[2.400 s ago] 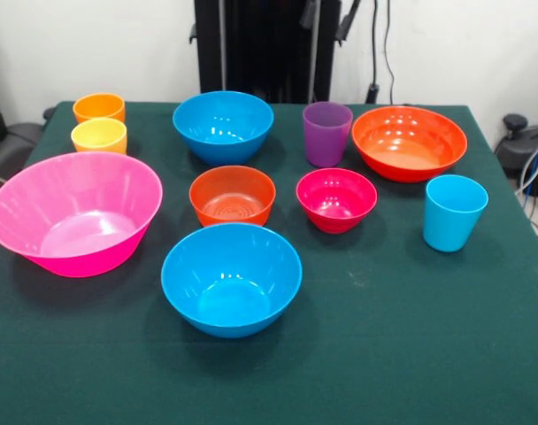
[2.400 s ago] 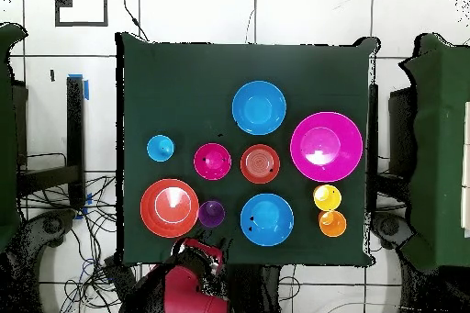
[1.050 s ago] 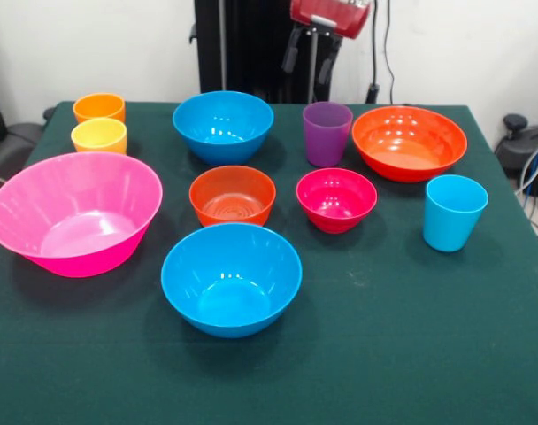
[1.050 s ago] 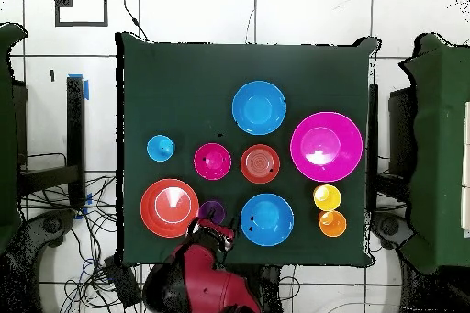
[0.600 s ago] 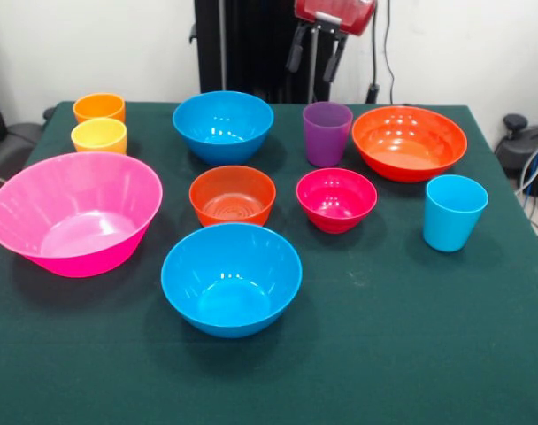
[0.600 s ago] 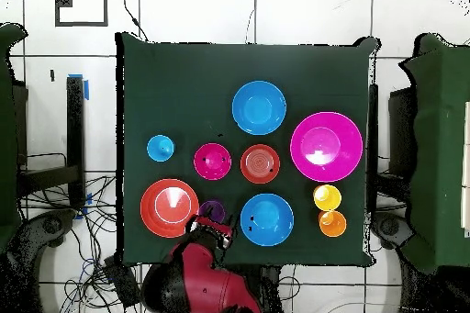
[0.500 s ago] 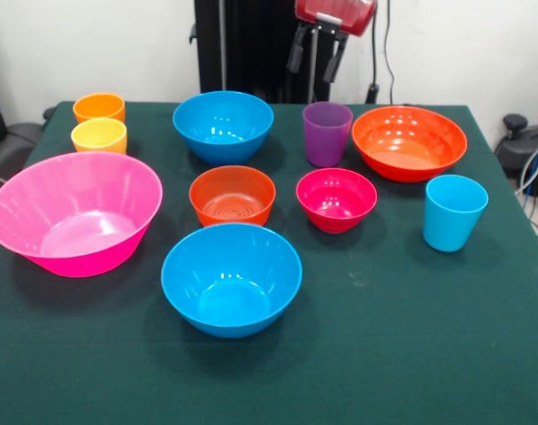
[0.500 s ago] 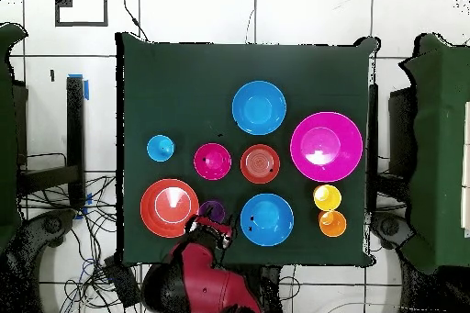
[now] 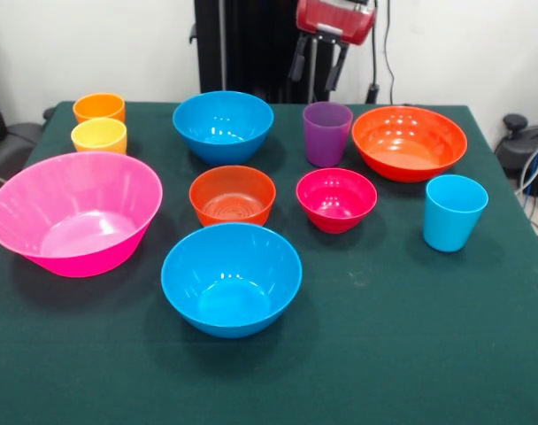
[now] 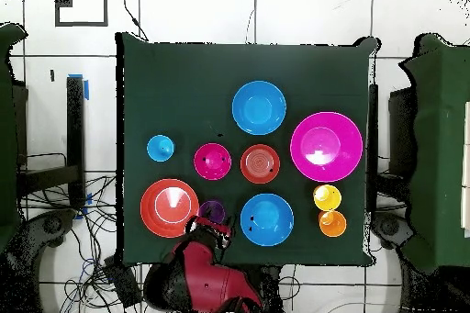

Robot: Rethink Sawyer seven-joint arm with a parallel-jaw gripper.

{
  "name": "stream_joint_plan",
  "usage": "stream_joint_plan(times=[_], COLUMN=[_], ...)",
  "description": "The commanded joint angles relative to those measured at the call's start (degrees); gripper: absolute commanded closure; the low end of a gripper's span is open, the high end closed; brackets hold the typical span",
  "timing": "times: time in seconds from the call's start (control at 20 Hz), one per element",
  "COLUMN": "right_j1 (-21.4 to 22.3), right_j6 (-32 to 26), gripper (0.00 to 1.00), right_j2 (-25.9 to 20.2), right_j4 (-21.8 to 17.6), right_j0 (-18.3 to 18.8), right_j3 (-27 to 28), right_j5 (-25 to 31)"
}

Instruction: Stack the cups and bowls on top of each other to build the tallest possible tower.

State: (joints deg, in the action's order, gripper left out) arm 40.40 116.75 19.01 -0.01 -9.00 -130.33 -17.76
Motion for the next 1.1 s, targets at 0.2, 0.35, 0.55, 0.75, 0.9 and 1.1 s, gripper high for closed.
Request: stream_joint_plan(times=[0.2, 0.35, 0.55, 0.75, 0.9, 1.1], right_j1=[-8.30, -9.51, -10.65, -12.13, -13.25, -15.72], right_j6=[9.24, 9.44, 9.69, 10.01, 10.27, 10.57], gripper=[0.00, 0.00, 0.00, 0.00, 0.00, 0.00], right_j2=[-8.21, -8.56, -9.09, -9.94, -10.57, -11.71], right_j4=[-2.19, -1.97, -1.83, -1.52, -1.47, -1.42], right_j0=[1.76, 1.93, 2.22, 2.58, 2.84, 3.63], right_j3=[3.69, 4.21, 4.62, 5.22, 5.61, 6.86], right_j5=[-4.95, -6.30, -7.92, -9.63, -10.96, -12.73])
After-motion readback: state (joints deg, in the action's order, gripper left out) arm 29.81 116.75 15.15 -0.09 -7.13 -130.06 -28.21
